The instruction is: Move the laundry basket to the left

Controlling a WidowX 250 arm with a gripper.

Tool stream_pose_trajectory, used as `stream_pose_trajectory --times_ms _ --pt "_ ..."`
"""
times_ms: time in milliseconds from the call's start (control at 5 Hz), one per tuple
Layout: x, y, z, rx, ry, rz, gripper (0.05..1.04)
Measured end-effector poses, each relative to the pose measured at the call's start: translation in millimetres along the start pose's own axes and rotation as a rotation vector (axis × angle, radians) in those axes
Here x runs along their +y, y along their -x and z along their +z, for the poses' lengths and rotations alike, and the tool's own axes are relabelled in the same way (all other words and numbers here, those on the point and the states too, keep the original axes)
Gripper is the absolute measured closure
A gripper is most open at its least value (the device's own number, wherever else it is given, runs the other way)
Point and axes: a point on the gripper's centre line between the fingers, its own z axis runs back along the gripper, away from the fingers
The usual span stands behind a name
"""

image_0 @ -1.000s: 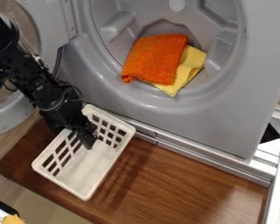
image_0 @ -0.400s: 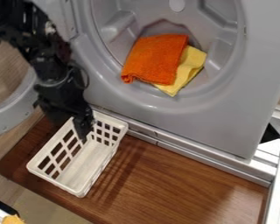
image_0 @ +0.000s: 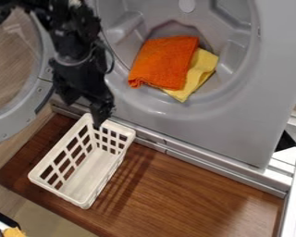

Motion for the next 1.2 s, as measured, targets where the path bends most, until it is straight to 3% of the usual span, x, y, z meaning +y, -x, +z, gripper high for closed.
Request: stream_pose_trajectory --times_ms 200,1200 --pt "-10.5 -7.3 9.6 -0.035 -0.01 -0.01 0.083" --pt "-10.7 -7.3 10.0 -0.035 -0.011 -0.006 0.083"
